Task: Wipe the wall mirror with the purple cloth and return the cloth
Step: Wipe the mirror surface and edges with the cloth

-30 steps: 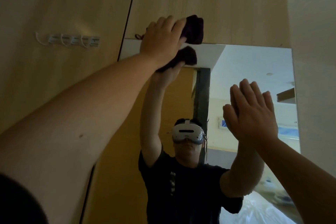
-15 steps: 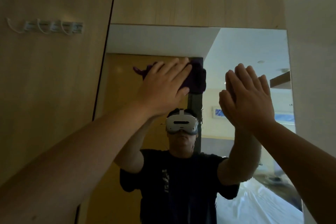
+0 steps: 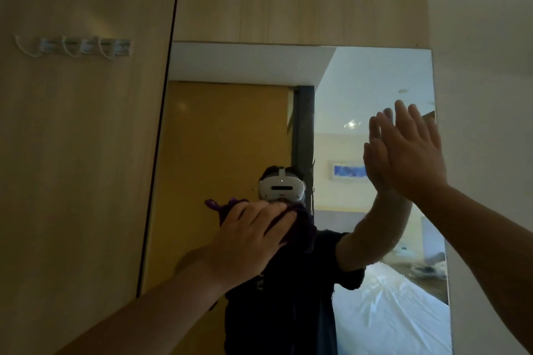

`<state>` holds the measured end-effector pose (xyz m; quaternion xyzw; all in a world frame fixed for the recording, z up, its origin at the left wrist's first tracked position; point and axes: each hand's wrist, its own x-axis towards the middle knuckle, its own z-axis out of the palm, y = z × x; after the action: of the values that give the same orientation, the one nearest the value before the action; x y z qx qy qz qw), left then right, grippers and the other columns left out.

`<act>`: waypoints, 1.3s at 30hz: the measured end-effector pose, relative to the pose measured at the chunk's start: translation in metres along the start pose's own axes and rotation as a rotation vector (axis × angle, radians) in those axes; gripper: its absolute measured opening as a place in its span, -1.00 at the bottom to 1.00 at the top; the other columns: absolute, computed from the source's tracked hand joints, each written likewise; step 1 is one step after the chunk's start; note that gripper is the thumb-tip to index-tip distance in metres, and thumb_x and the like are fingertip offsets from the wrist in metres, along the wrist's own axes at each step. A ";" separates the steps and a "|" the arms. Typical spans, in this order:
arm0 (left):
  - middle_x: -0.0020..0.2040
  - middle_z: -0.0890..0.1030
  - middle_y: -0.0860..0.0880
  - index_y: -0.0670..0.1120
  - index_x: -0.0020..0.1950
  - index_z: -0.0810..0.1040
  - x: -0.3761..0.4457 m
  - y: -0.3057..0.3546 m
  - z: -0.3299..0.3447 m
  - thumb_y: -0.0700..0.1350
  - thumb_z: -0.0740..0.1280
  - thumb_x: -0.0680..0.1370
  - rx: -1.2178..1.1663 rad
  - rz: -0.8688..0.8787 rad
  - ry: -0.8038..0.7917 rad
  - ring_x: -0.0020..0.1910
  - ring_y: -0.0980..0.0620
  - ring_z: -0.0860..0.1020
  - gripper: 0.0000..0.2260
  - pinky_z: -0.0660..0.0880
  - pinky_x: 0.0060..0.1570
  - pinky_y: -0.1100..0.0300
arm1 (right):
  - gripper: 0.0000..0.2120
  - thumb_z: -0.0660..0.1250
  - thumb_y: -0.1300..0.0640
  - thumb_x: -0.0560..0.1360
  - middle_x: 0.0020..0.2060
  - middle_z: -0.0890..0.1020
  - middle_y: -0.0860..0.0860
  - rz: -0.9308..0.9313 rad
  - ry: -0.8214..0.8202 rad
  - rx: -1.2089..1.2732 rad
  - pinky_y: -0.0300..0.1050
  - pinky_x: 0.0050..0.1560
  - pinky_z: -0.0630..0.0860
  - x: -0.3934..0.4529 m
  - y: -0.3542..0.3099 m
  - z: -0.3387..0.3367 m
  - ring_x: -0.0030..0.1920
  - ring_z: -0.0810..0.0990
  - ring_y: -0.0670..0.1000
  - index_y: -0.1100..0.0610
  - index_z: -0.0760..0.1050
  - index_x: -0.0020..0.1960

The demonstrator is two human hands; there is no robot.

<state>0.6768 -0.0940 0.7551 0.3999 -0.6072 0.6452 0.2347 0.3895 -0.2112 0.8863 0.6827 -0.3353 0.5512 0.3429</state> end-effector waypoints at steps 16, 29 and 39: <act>0.31 0.47 -0.15 -0.10 0.46 0.37 0.295 -0.106 -0.031 -0.01 0.13 0.70 0.033 -0.269 0.127 0.24 -0.16 0.42 -0.65 0.36 0.18 -0.03 | -0.47 -0.14 -0.14 0.65 0.60 0.10 0.08 0.004 0.006 -0.033 0.23 0.55 0.00 -0.007 0.011 0.015 0.61 -0.05 0.12 -0.03 0.10 0.58; 0.23 0.50 -0.10 -0.10 0.40 0.45 0.205 -0.047 0.015 0.04 0.26 0.62 -0.012 -0.060 0.141 0.15 -0.12 0.43 -0.61 0.33 0.14 -0.01 | -0.49 -0.06 -0.11 0.64 0.57 0.19 0.09 -0.025 0.056 0.026 0.23 0.55 0.00 -0.009 0.012 0.016 0.60 0.02 0.14 -0.01 0.22 0.55; 0.23 0.54 -0.04 -0.05 0.39 0.50 0.045 0.073 0.014 0.07 0.24 0.66 -0.057 -0.005 0.014 0.16 -0.08 0.52 -0.64 0.34 0.20 0.03 | -0.52 -0.03 -0.08 0.64 0.54 0.26 0.13 -0.050 0.059 0.071 0.24 0.54 0.03 -0.009 0.016 0.013 0.58 0.10 0.18 0.04 0.30 0.50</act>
<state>0.5973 -0.1272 0.7468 0.3900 -0.6226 0.6299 0.2521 0.3811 -0.2297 0.8773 0.6862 -0.2882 0.5739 0.3417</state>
